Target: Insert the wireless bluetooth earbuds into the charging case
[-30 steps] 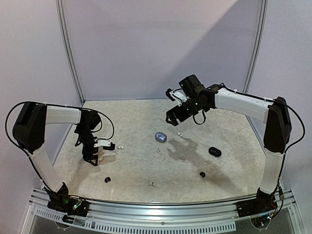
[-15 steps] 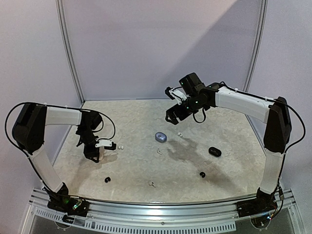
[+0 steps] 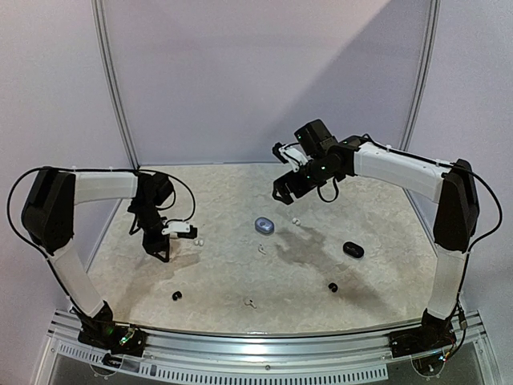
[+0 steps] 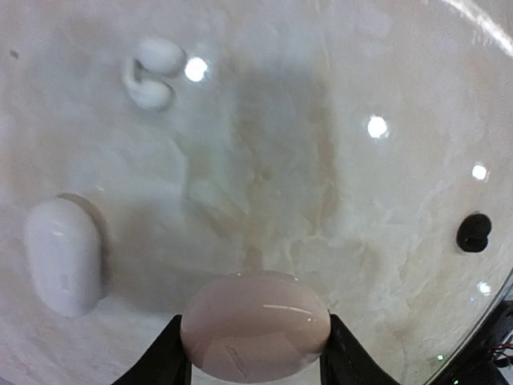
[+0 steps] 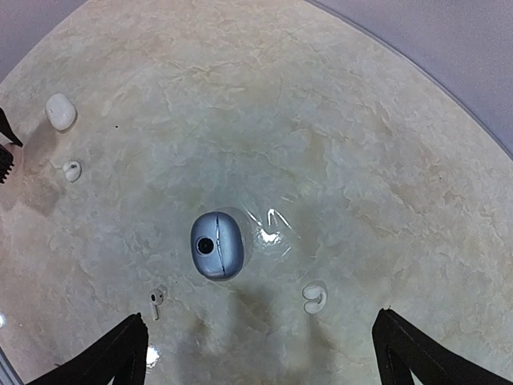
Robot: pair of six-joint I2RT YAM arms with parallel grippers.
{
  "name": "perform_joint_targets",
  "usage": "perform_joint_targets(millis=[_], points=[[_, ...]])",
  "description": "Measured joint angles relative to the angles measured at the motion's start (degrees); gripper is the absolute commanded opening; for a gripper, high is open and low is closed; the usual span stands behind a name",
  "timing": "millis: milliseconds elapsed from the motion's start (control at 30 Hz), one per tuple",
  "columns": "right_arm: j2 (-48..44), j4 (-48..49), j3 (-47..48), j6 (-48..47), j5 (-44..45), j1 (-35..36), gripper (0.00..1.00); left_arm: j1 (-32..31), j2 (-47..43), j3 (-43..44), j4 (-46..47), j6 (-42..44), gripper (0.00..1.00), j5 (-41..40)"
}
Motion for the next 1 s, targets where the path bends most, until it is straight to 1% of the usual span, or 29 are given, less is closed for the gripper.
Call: perform_joint_targets(millis=[100,133,200,267,333,400,433,600,733,800,900,1000], points=[[0.0,-0.4,0.7,2.7,0.0,-0.5,0.94,-1.2,-1.4,6.7,-2.4,-1.6,0.0,1.3],[0.0,-0.5,1.0,3.7,-0.3,-0.6,0.91,-2.0,-2.8,8.2,-2.4,-1.7,0.0,1.4],[0.0,-0.2,1.5,5.8,-1.9,-0.9,0.85,-4.7,-6.9,9.7,-1.4,-1.3,0.0,1.2],[0.0,0.5,1.7,9.0,-4.8,-1.0,0.81,-8.5,-11.4,9.4,0.8,-0.3,0.0,0.6],[0.0,1.3,1.8,11.5,-7.2,-0.7,0.79,-13.2,-16.1,7.9,5.9,1.1,0.0,-0.3],[0.0,1.8,2.4,13.8,-9.3,0.2,0.76,-17.5,-19.6,6.0,12.2,2.4,0.0,-1.1],[0.0,2.3,2.6,14.5,-10.6,1.0,0.73,-19.3,-20.7,5.1,15.1,2.9,0.0,-1.7],[0.0,8.2,2.2,18.0,-18.6,7.0,0.68,-23.4,-21.8,0.9,25.1,4.2,0.0,-5.7],[-0.8,14.2,-1.7,21.4,-22.7,10.8,0.67,-25.7,-22.9,-3.0,29.0,4.2,0.0,-8.7],[-1.0,17.2,-4.0,23.4,-23.9,12.0,0.64,-27.1,-23.8,-4.6,30.3,4.1,0.0,-9.9],[-1.0,19.1,-5.1,25.2,-23.6,13.2,0.56,-28.7,-25.6,-6.6,31.8,3.8,0.0,-11.0],[-1.0,20.8,-5.1,26.3,-23.0,14.1,0.44,-29.8,-27.4,-8.2,33.5,3.3,0.0,-11.8]])
